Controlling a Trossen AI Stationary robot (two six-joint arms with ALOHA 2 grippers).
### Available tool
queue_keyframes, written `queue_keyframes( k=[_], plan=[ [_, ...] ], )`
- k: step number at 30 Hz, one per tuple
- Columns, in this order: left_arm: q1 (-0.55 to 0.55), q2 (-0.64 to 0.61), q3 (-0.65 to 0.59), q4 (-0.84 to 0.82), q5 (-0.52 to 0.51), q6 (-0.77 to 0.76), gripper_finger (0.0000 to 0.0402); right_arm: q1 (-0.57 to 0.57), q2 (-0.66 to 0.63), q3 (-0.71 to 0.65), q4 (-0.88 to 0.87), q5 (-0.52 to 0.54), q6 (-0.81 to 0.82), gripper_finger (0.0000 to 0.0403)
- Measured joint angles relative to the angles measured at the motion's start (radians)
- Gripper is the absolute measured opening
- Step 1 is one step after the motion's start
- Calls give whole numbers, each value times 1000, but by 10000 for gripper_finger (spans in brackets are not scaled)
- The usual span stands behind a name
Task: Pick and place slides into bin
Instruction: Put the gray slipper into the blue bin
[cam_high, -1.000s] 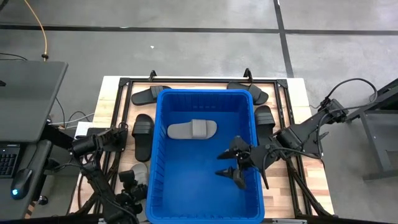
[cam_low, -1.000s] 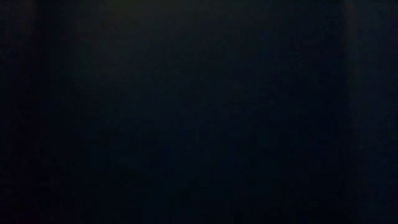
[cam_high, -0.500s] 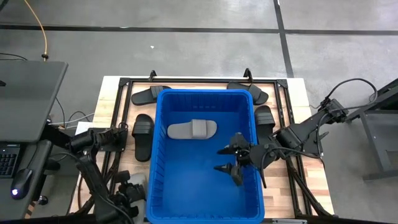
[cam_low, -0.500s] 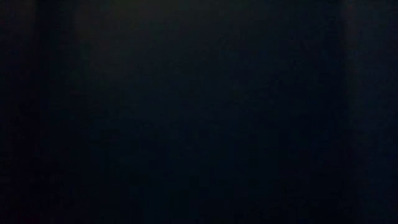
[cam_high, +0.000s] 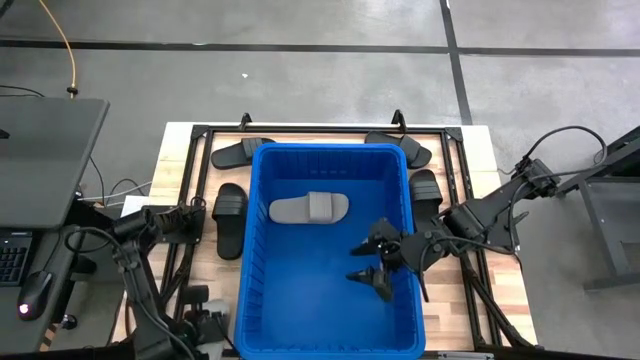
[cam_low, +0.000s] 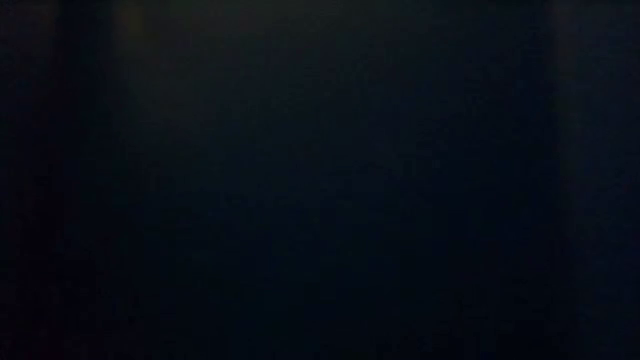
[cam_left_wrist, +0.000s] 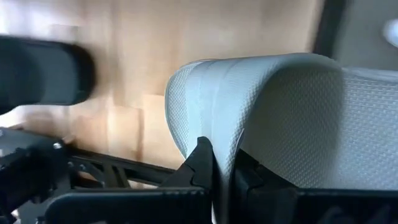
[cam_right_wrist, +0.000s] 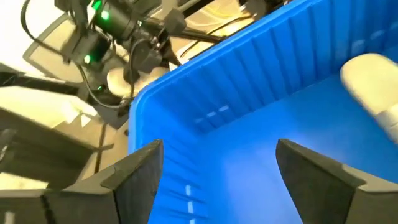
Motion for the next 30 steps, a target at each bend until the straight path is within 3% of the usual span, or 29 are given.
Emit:
queue_keyframes(
  k=[7,19,30],
  plan=[
    [3,0,171,2,69,104,1,0,0,0,-6,10,83,298],
    [2,1,542,-1,78,137,0,0,0,0,-8,-134,185,298],
    [22,-77,574,70,-316,292,0,-1,0,0,94,-171,173,298]
  ],
)
